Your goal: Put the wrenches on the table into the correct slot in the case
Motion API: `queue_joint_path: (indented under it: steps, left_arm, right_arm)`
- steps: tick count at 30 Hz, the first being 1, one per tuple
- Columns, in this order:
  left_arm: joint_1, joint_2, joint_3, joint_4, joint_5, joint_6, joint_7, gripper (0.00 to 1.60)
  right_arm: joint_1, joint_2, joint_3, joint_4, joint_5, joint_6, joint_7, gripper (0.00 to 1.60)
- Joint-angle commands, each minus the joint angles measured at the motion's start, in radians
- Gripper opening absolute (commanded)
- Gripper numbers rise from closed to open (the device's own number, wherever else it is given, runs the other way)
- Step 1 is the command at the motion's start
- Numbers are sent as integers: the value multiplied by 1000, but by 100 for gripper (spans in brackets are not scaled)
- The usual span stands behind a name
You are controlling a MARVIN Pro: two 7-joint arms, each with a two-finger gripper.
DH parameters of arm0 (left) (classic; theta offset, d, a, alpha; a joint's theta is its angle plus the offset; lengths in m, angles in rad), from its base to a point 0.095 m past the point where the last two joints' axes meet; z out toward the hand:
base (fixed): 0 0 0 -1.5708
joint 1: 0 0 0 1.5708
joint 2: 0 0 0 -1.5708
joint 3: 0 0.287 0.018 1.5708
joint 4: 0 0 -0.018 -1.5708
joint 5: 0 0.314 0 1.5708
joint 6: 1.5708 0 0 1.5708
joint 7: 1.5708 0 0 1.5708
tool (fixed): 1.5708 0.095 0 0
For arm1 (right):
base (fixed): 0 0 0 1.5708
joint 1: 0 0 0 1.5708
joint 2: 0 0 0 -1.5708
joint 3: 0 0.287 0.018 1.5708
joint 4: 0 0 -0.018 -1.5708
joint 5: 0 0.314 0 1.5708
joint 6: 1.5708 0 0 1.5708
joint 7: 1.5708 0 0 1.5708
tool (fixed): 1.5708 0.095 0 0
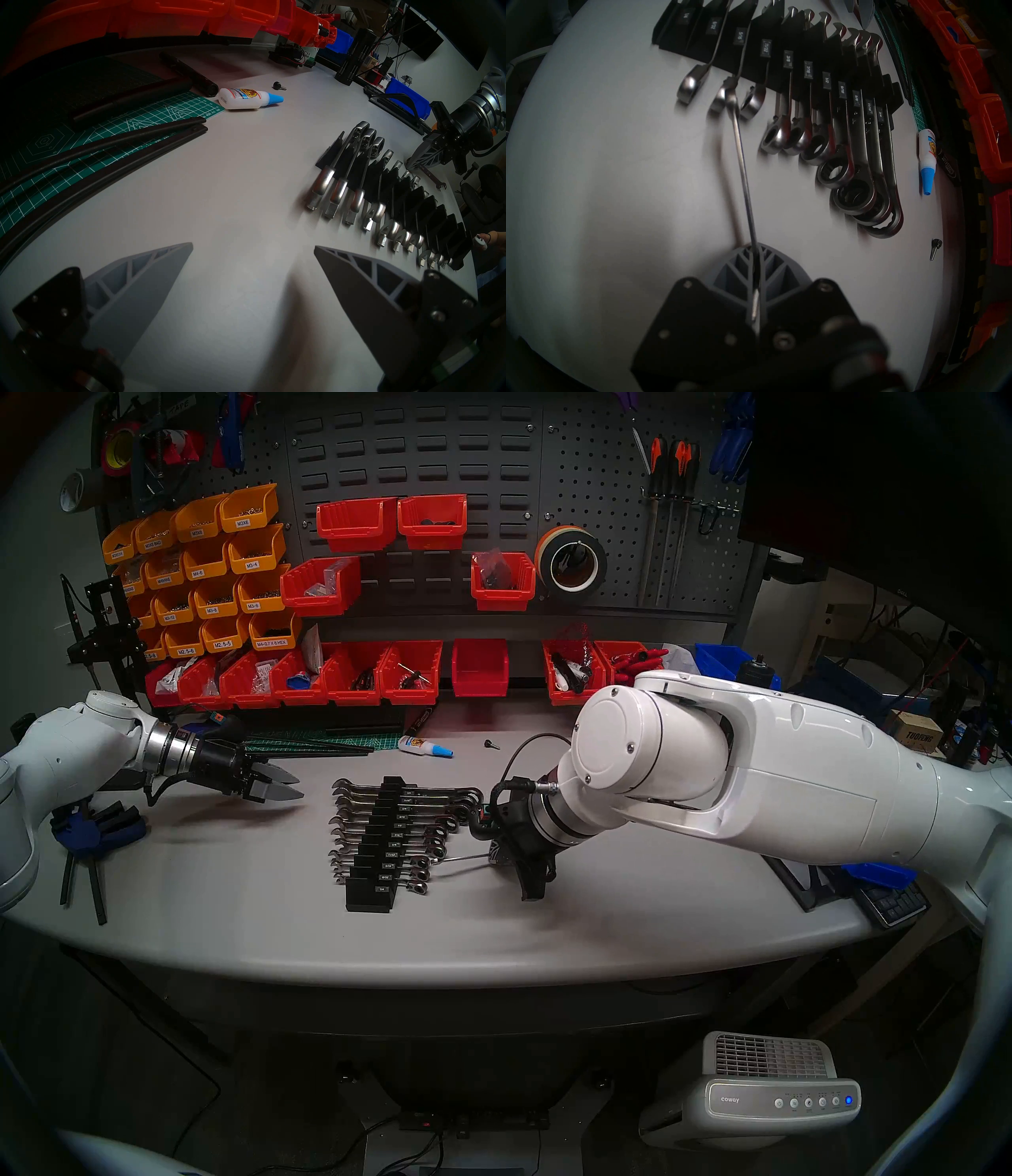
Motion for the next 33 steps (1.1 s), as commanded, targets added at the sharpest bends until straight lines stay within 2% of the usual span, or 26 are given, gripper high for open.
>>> queue_joint_path:
  steps: [1, 6, 12, 13, 14, 15, 17, 18, 19, 20, 21, 22, 24, 26, 29, 33]
  left_arm:
    - [-27, -2, -10, 2, -2, -1, -2, 160]
    - [-27, -2, -10, 2, -2, -1, -2, 160]
    - [-27, -2, -10, 2, -2, -1, -2, 160]
    - [-26, -1, -10, 1, -3, -1, -1, 160]
    - [-24, -1, -10, 1, -3, -1, 0, 160]
    - [-22, -1, -10, 1, -3, -2, 0, 160]
    - [-19, -1, -9, 0, -3, -1, 0, 160]
    - [-19, -1, -9, 0, -3, -1, 0, 160]
    - [-19, -1, -9, 0, -3, -1, 0, 160]
    - [-19, -1, -9, 0, -3, -2, 0, 160]
    - [-20, -1, -9, 0, -3, -2, 0, 160]
    - [-20, -1, -9, 0, -4, -2, 1, 160]
    - [-21, -1, -10, 0, -4, -2, 1, 160]
    - [-22, -1, -10, 0, -4, -2, 1, 160]
    - [-23, -1, -11, 0, -4, -2, 1, 160]
    - [-24, -1, -11, 0, -4, -2, 0, 160]
  right_arm:
    - [1, 27, 26, -1, -6, -57, -36, 0]
    - [-16, 40, 35, 1, 12, -96, -57, 0]
    - [-5, 51, 18, 8, -15, -158, -37, 0]
    - [36, 29, 44, 59, -1, -160, -4, 0]
    - [78, 6, 86, 115, 10, -147, -8, 0]
    - [72, 9, 120, 100, -2, -144, -47, 0]
    - [107, -1, 165, 108, 6, -146, -29, 0]
    - [87, -7, 141, 118, -1, -154, -45, 0]
    - [88, -16, 143, 132, 0, -158, -45, 0]
    - [106, -26, 171, 149, 7, -157, -32, 0]
    - [102, -34, 169, 160, 5, -161, -35, 0]
    - [122, -47, 203, 180, 13, -159, -17, 0]
    - [122, -70, 216, 211, 14, -166, -11, 0]
    - [146, -100, 245, 248, 25, -166, 22, 0]
    - [159, -141, 256, 300, 38, -175, 72, 0]
    - [198, -196, 236, 371, 58, -190, 169, 0]
